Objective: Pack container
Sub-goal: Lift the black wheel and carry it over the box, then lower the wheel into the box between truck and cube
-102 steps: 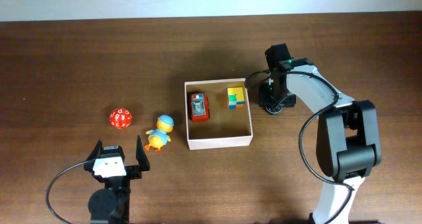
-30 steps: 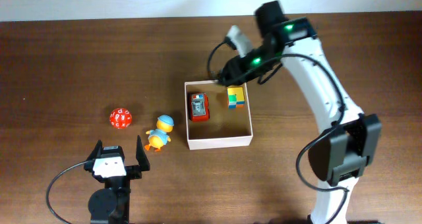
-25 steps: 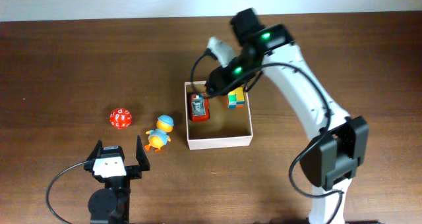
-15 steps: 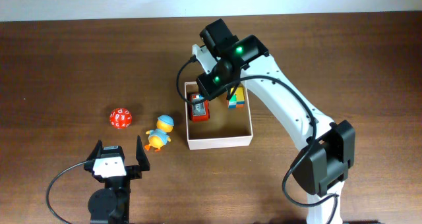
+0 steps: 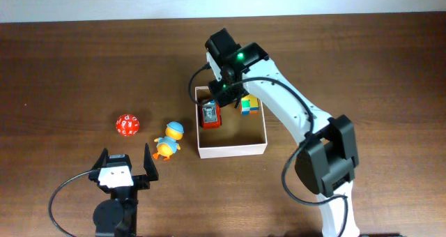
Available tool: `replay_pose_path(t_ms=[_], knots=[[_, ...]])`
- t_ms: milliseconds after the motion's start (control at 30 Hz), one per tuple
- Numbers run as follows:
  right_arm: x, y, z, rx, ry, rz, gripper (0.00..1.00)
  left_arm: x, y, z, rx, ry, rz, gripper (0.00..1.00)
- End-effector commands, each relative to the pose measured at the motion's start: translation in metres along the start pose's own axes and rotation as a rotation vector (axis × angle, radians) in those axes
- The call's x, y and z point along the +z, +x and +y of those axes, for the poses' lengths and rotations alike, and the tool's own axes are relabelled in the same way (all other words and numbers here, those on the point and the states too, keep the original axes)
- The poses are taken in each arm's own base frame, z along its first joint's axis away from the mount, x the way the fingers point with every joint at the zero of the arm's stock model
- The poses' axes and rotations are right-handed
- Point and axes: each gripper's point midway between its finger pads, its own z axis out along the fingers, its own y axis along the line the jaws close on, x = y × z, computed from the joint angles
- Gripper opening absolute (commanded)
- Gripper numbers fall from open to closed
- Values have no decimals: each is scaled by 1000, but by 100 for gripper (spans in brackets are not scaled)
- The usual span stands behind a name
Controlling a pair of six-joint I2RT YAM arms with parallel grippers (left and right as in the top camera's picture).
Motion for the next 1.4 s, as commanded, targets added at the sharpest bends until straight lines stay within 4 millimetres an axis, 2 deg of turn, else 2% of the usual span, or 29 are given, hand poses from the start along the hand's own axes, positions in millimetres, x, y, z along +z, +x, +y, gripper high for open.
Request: replay_pose_path(t_ms=[0, 467, 1033, 1367], knots=[[8, 4, -3, 9, 26, 20, 44, 0, 0, 3, -10, -13, -4, 99], [10, 11, -11, 49, 68, 44, 44, 0, 0, 3, -10, -13, -4, 99], [10, 7, -14, 63, 84, 25, 44, 0, 0, 3, -10, -13, -4, 99], [24, 11, -14, 71, 85, 56, 44, 0, 0, 3, -10, -13, -4, 99]])
